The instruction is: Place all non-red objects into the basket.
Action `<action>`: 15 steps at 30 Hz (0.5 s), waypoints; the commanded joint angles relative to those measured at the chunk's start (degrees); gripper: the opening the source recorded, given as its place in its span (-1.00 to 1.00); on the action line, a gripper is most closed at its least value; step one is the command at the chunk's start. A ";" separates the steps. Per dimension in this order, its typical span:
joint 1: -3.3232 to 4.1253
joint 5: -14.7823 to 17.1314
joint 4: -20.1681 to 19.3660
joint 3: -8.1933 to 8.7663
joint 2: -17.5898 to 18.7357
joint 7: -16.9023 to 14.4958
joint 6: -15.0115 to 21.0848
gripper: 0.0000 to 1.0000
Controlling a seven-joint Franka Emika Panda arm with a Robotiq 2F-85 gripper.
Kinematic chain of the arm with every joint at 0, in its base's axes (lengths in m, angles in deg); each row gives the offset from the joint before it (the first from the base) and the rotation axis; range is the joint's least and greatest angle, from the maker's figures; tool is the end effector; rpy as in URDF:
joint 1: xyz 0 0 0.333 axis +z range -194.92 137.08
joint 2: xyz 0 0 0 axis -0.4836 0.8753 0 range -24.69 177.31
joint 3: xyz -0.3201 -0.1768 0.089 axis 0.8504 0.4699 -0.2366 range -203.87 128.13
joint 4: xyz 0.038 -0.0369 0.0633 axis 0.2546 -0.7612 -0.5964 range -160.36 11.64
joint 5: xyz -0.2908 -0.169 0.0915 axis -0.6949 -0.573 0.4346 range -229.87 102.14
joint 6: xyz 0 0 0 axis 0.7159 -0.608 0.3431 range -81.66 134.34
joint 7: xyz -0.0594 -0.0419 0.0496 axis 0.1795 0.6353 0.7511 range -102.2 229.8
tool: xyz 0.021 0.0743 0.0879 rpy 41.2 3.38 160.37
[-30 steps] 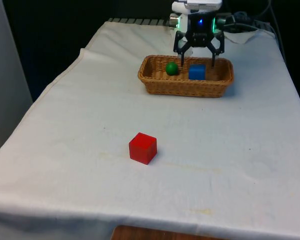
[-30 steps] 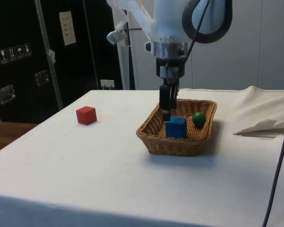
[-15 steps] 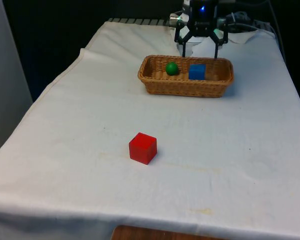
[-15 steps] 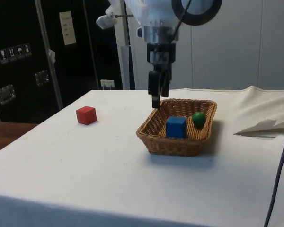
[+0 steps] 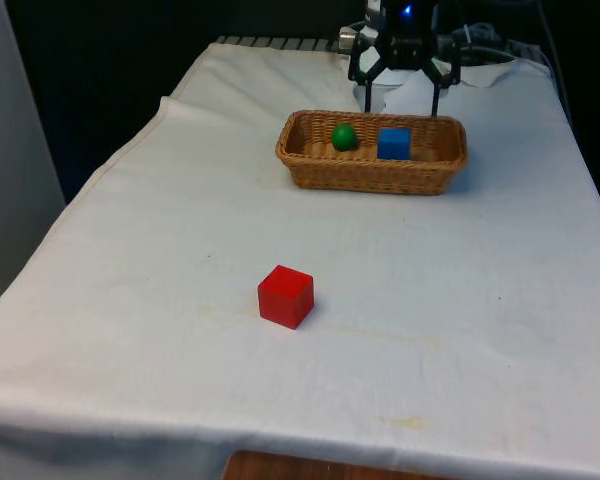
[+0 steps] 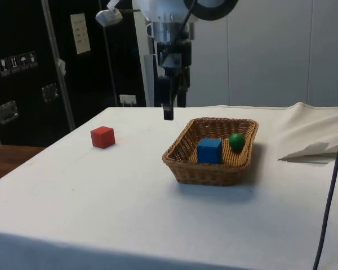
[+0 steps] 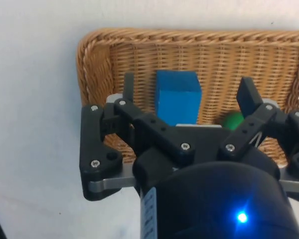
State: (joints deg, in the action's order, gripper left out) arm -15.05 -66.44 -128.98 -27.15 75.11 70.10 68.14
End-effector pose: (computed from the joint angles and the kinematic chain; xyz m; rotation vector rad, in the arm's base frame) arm 0.4405 0.0247 0.3799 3.1246 -0.0276 0.1487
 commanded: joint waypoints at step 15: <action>-0.34 -0.40 2.41 0.40 -4.76 3.67 -9.17 1.00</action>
State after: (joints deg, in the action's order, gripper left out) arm -15.28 -66.44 -126.74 -26.75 70.81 73.02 59.94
